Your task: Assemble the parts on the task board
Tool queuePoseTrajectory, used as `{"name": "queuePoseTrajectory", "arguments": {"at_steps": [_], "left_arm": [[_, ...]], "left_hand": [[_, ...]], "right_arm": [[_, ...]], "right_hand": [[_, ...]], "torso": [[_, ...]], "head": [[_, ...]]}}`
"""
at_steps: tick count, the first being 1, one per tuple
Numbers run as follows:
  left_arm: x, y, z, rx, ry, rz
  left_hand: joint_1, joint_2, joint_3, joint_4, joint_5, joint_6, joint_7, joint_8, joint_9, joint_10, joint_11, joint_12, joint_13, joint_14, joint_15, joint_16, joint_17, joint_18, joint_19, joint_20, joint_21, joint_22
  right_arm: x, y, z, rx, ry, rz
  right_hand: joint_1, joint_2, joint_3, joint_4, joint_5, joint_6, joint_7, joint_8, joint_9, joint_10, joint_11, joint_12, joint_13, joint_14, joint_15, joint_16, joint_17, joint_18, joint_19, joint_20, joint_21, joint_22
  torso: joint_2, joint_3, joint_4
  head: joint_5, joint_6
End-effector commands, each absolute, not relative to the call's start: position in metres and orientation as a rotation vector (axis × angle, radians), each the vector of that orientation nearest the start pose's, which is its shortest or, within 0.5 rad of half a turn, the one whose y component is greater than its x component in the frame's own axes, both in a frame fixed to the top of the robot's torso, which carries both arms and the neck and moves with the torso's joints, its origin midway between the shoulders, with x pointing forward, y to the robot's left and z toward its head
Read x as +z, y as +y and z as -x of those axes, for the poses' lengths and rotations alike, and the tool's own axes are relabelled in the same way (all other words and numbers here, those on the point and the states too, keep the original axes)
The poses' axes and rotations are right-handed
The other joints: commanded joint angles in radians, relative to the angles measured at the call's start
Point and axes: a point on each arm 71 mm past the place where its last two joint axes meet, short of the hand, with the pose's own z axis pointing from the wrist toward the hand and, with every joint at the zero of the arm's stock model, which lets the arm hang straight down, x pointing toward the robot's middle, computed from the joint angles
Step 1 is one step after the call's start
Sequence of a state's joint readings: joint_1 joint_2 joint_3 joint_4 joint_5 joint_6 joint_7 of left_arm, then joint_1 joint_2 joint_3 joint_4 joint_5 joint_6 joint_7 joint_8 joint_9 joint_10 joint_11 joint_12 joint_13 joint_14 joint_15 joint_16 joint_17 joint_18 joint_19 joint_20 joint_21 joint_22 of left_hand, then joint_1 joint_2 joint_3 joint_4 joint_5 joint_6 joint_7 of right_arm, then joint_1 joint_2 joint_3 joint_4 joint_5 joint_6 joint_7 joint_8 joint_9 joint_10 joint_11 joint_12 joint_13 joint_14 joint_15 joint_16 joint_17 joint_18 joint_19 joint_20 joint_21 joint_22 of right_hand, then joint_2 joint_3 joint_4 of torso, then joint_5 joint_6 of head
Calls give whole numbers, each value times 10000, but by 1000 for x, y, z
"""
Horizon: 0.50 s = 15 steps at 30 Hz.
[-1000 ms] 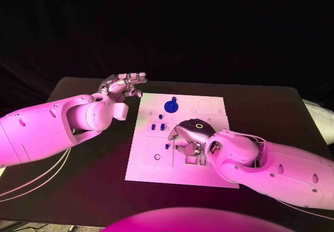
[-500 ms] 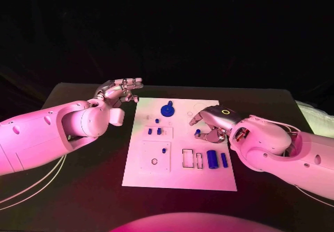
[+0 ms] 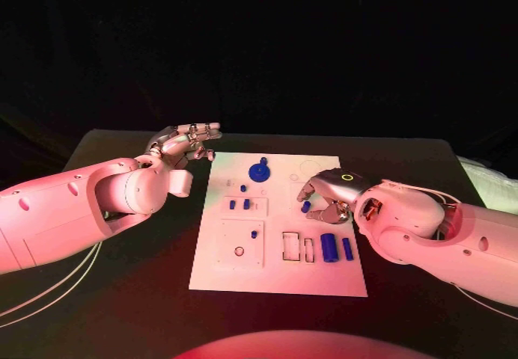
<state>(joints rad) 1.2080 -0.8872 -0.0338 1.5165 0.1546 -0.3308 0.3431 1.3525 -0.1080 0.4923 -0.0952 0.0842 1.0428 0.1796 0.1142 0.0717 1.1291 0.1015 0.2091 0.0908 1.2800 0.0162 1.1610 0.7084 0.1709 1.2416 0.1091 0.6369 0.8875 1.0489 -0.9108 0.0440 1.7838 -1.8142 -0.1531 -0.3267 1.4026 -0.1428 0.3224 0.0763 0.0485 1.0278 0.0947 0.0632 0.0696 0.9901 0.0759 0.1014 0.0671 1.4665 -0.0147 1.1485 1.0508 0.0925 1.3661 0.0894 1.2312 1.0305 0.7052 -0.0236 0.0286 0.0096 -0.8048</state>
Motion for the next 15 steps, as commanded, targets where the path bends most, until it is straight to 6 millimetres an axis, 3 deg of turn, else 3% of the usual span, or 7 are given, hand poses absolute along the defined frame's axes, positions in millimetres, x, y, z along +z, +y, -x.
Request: {"name": "queuePoseTrajectory", "arguments": {"at_steps": [1,15], "left_arm": [[-179,236,-494,-15133,13754,13254],[-179,236,-493,-15146,13791,13265]], "left_hand": [[97,-31,-10,-48,60,-66,11,66,-10,-65,20,34,6,-71,-22,-54,-10,80,-48,7,-27,-9],[85,-26,-22,-43,58,-68,13,73,-9,-72,23,48,7,-73,-17,-51,-13,79,-53,11,-35,-14]], "right_arm": [[-207,-165,-419,4550,17582,4441],[-211,-163,-423,4365,17622,4559]], "right_hand": [[67,139,83,7,21,151,65,58,17,189,-74,103,2,282,-77,-17,-26,138,2,-72,-37,-8],[141,523,575,4,12,781,87,173,84,1102,-100,347,-20,282,-10,-16,-77,115,46,-68,-12,38]], "torso": [[6,-1,-13],[-4,2,-10]], "head": [[16,-11],[-19,-17]]}}
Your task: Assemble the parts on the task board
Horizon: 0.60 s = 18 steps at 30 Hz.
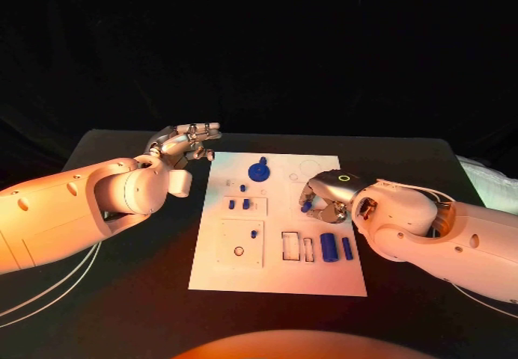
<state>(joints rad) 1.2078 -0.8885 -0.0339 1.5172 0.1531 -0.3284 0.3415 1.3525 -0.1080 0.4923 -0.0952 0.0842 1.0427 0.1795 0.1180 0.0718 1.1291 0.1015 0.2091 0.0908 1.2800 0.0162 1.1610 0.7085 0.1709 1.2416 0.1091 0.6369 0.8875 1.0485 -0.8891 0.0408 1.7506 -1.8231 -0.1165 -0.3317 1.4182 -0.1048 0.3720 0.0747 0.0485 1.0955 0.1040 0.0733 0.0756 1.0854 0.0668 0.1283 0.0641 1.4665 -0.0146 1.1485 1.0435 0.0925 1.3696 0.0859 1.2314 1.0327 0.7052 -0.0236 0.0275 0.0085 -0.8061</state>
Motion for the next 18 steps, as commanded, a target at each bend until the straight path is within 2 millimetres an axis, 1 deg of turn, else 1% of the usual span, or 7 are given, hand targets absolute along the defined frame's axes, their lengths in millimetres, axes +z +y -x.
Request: {"name": "queuePoseTrajectory", "arguments": {"at_steps": [1,5,8,13,18], "left_arm": [[-179,236,-493,-15146,13794,13266],[-179,237,-493,-15140,13798,13271],[-179,237,-494,-15128,13793,13274],[-179,237,-494,-15122,13793,13277],[-179,237,-494,-15114,13791,13280]], "left_hand": [[85,-26,-22,-43,58,-68,14,35,-9,-72,23,48,7,-73,-17,-51,-14,79,-53,11,-35,-15],[74,-18,-31,-36,58,-69,16,41,-8,-78,25,58,8,-76,-14,-51,-21,79,-56,14,-41,-18],[74,-18,-31,-36,58,-69,16,41,-8,-78,25,58,8,-76,-14,-51,-21,79,-56,14,-41,-18],[74,-18,-31,-36,58,-69,16,41,-8,-78,25,58,8,-76,-14,-51,-21,79,-56,14,-41,-18],[74,-18,-31,-36,58,-69,16,41,-8,-78,25,58,8,-76,-14,-51,-21,79,-56,14,-41,-18]], "right_arm": [[-211,-162,-423,4401,17585,4549],[-210,-161,-423,4543,17418,4458],[-207,-161,-423,4653,17160,4275],[-202,-161,-423,4814,16525,3947],[-198,-160,-421,5008,16140,3797]], "right_hand": [[-26,167,109,27,11,160,-6,88,32,240,-10,97,15,284,-10,-8,-1,115,17,-33,-7,27],[-76,232,197,50,9,377,14,156,71,613,-28,176,41,296,-23,43,42,105,55,-39,38,92],[-24,339,311,9,7,570,35,227,112,929,-94,231,64,314,-73,121,116,93,104,-68,104,185],[334,524,677,-323,2,762,73,290,172,1473,-201,303,114,346,-186,285,281,64,184,-159,225,352],[482,528,937,-552,5,770,114,262,185,1597,-195,218,108,346,-194,343,330,51,201,-186,265,402]], "torso": [[-4,2,0],[-3,2,-2],[-3,1,-2],[-1,-1,2],[-4,-1,10]], "head": [[-8,-4],[-12,-9],[-13,-18],[-13,-23],[-14,-24]]}}
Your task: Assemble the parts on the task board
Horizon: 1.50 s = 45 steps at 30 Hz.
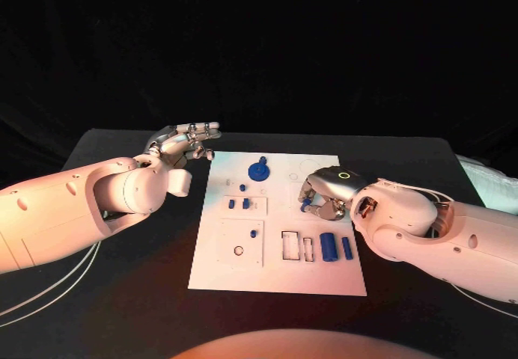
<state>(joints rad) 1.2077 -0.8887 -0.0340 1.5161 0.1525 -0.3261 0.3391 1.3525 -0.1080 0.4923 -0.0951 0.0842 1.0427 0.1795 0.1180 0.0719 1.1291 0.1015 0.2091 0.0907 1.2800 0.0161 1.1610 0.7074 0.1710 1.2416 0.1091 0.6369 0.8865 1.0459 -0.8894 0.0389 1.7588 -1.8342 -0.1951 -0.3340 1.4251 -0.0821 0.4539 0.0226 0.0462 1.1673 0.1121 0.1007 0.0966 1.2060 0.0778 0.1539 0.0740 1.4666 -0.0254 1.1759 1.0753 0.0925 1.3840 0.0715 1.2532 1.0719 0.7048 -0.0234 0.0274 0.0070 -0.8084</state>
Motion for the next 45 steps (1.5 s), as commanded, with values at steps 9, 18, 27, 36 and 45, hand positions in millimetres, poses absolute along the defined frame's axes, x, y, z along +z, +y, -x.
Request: {"name": "queuePoseTrajectory", "arguments": {"at_steps": [9,18,27,36,45], "left_arm": [[-180,237,-494,-15099,13796,13280],[-180,235,-494,-15153,13830,13265],[-180,232,-494,-15211,13871,13244],[-180,231,-493,-15252,13901,13210],[-179,231,-492,-15267,13914,13193]], "left_hand": [[76,-6,-34,-36,61,-71,14,47,-8,-84,23,71,9,-74,-12,-42,-2,80,-58,16,-45,-10],[76,-6,-34,-36,61,-71,14,47,-8,-84,23,71,9,-74,-12,-42,-2,80,-58,16,-45,-10],[89,3,-36,-47,63,-77,12,53,-7,-94,21,85,9,-79,-13,-43,-16,81,-59,18,-46,-10],[89,3,-36,-47,63,-77,12,53,-7,-94,21,85,9,-79,-13,-43,-16,81,-59,18,-46,-10],[89,3,-36,-47,63,-77,12,53,-7,-94,21,85,9,-79,-13,-43,-16,81,-59,18,-46,-10]], "right_arm": [[-176,-149,-405,6061,15906,3451],[-172,-102,-382,7791,15965,3851],[-191,-59,-363,8991,16287,4503],[-218,-46,-358,9081,16851,4709],[-231,-45,-357,8942,17136,4787]], "right_hand": [[370,199,206,-124,29,36,70,-51,-23,390,-273,-141,-5,327,-70,51,-21,48,51,-39,55,16],[325,166,264,-165,34,4,108,-93,-27,360,-244,-225,-17,312,-54,35,-48,54,33,-29,38,-12],[316,165,290,-182,37,-9,121,-110,-29,350,-233,-255,-20,303,-48,13,-77,60,19,-24,21,-40],[314,165,317,-206,40,-16,131,-122,-30,346,-225,-278,-21,296,-43,2,-93,65,7,-20,7,-62],[313,164,327,-216,40,-19,135,-128,-31,345,-222,-288,-21,296,-41,12,-82,64,8,-18,10,-56]], "torso": [[0,-4,5],[-5,-14,15],[12,-33,42],[8,-19,4],[-5,-6,-3]], "head": [[81,1],[225,-62],[369,-122],[502,-184],[514,-204]]}}
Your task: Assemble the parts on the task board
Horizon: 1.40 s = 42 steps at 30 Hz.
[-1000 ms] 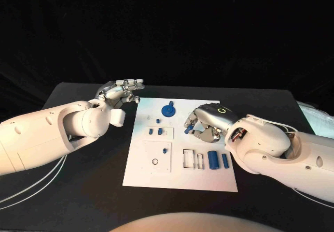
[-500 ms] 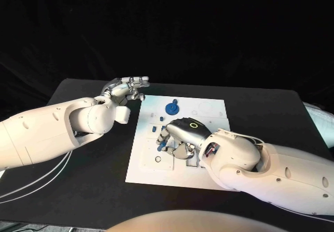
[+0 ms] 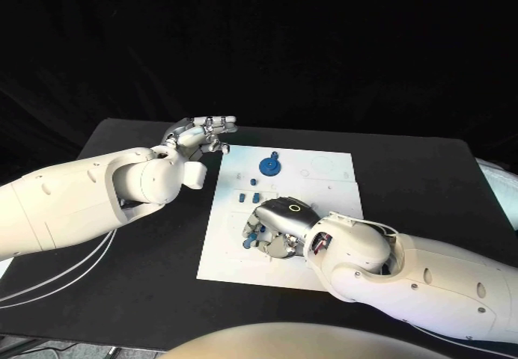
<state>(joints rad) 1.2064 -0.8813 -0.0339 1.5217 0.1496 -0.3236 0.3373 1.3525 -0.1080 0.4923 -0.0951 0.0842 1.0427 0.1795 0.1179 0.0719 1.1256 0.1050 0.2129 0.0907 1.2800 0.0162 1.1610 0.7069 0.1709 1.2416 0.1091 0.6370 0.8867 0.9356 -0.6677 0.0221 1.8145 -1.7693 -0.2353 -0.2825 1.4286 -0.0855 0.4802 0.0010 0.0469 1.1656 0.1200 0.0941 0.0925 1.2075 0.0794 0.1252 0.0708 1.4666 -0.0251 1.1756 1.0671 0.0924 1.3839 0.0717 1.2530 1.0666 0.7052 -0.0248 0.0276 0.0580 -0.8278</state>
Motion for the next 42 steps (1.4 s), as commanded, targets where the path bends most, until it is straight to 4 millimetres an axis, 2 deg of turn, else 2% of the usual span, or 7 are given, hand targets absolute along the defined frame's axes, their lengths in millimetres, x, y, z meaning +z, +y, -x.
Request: {"name": "queuePoseTrajectory", "arguments": {"at_steps": [1,27,31,34,37,39,42], "left_arm": [[-179,231,-492,-15266,13915,13193],[-179,231,-492,-15265,13950,13195],[-180,231,-492,-15257,13952,13199],[-180,231,-492,-15259,13964,13204],[-180,231,-492,-15257,13975,13209],[-180,232,-492,-15254,13979,13213],[-180,232,-492,-15247,13984,13219]], "left_hand": [[90,4,-36,-47,64,-77,12,54,-8,-58,-15,46,10,-78,-14,-43,-10,82,-59,18,-46,-12],[90,4,-36,-47,64,-77,12,54,-8,-58,-15,46,10,-78,-14,-43,-10,82,-59,18,-46,-12],[90,4,-36,-47,64,-77,12,54,-8,-58,-15,46,10,-78,-14,-43,-10,82,-59,18,-46,-12],[90,4,-36,-47,64,-77,12,54,-8,-58,-15,46,10,-78,-14,-43,-10,82,-59,18,-46,-12],[90,4,-36,-47,64,-77,12,54,-8,-58,-15,46,10,-78,-14,-43,-10,82,-59,18,-46,-12],[90,4,-36,-47,64,-77,12,54,-8,-58,-15,46,10,-78,-14,-43,-10,82,-59,18,-46,-12],[90,4,-36,-47,64,-77,12,54,-8,-58,-15,46,10,-78,-14,-43,-10,82,-59,18,-46,-12]], "right_arm": [[-231,-45,-357,8908,17143,4798],[-242,-33,-357,8166,17479,5686],[-244,-32,-357,8147,17531,5760],[-244,-32,-358,8142,17470,5615],[-242,-34,-359,8185,17280,5379],[-240,-35,-359,8259,17078,5170],[-236,-39,-357,8487,16673,4804]], "right_hand": [[278,198,64,0,33,-1,56,-62,10,329,-238,-1,11,297,-43,14,-1,65,9,-20,11,-3],[207,163,66,-14,28,-18,70,-89,8,313,-218,-50,10,293,-23,17,-4,66,-4,-7,3,-15],[-239,-121,-112,119,56,-450,186,-325,-95,-159,-50,-382,-68,313,124,102,71,75,-79,75,-78,-126],[-759,-618,-503,303,30,-1559,254,-325,-305,-1427,186,-661,-114,216,296,-95,-189,185,-377,236,-517,-759],[-834,-719,-918,352,38,-1985,227,-326,-276,-2329,321,-621,-87,99,410,-242,-384,291,-615,362,-892,-1264],[-794,-705,-1135,374,40,-2094,25,-325,-269,-2550,376,-579,-72,78,469,-266,-437,308,-644,402,-953,-1334],[-718,-687,-1426,422,43,-2203,71,-321,-262,-2697,404,-506,-57,60,493,-281,-484,322,-655,441,-1003,-1391]], "torso": [[-9,8,-5],[-6,2,1],[-14,-5,-6],[-10,0,0],[-14,4,-5],[-10,13,-10],[-7,18,-11]], "head": [[4,-10],[-12,-61],[-12,-56],[-18,-45],[-22,-35],[-17,-30],[-31,-12]]}}
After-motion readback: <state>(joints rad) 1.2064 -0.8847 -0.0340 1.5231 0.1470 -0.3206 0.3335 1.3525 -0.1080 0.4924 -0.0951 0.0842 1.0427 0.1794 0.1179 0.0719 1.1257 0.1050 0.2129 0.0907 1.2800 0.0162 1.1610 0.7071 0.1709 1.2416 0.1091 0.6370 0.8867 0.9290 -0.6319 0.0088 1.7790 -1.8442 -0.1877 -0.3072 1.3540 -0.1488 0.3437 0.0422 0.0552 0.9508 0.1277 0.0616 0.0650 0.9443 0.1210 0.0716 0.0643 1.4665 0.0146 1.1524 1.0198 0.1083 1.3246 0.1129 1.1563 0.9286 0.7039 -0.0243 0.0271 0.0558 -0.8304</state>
